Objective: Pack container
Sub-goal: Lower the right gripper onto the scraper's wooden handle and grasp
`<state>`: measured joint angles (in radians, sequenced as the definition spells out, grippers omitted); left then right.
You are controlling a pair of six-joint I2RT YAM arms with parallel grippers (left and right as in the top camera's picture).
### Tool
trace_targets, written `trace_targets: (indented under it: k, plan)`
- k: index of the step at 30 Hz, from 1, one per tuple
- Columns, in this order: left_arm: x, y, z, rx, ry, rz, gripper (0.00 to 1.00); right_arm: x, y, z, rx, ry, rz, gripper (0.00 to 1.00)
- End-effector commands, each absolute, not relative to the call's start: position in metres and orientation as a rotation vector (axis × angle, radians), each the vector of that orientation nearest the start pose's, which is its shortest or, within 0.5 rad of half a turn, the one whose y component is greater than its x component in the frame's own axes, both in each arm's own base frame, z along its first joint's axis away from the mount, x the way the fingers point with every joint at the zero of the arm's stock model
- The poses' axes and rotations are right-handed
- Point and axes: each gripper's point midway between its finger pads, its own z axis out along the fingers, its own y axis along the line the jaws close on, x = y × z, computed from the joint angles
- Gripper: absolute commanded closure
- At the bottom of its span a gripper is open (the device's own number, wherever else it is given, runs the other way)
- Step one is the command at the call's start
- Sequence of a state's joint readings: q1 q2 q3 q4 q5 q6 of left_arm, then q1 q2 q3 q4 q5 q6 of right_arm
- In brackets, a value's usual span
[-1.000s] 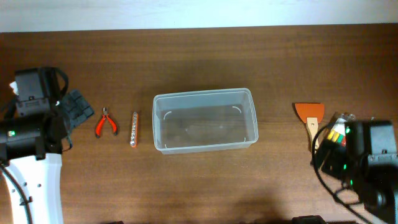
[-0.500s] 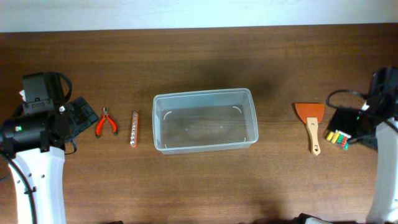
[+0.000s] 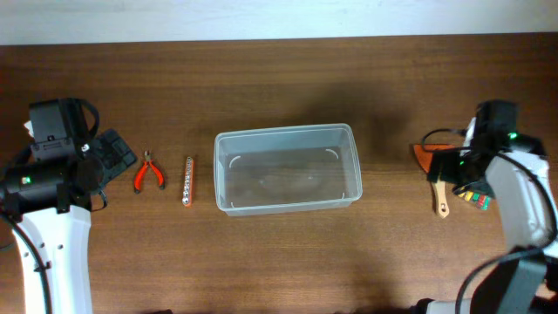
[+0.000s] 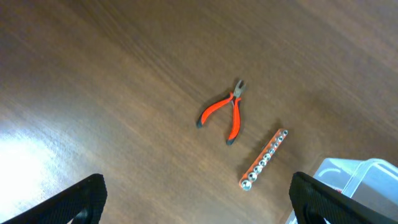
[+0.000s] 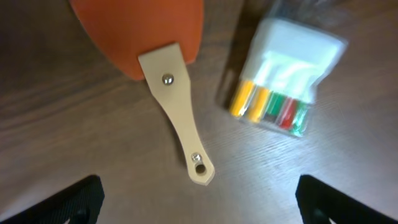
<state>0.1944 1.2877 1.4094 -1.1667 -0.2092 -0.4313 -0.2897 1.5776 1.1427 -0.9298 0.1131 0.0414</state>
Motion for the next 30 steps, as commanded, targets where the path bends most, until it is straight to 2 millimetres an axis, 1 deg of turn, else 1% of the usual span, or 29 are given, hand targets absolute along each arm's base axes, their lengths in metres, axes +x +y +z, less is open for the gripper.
trace_targets:
  k: [1, 4, 9, 18, 22, 30]
  plan:
    - [0.293, 0.095, 0.244, -0.883, 2.434, 0.181, 0.04, 0.300, -0.104, 0.068, 0.465, 2.925, -0.192, 0.01]
    - [0.293, 0.095, 0.244, -0.883, 2.434, 0.181, 0.04, 0.305, -0.101, 0.055, 0.459, 2.920, -0.162, 0.01]
    - [0.293, 0.095, 0.244, -0.883, 2.434, 0.182, 0.04, 0.314, -0.093, 0.037, 0.382, 2.931, -0.080, 0.01]
    - [0.293, 0.095, 0.244, -0.883, 2.434, 0.182, 0.04, 0.305, -0.091, 0.003, 0.392, 3.040, -0.057, 0.01]
    - [0.293, 0.095, 0.244, -0.883, 2.434, 0.182, 0.04, 0.301, -0.090, -0.002, 0.390, 3.066, -0.053, 0.01]
    - [0.293, 0.095, 0.244, -0.883, 2.436, 0.182, 0.04, 0.292, -0.087, -0.003, 0.395, 3.102, -0.045, 0.00]
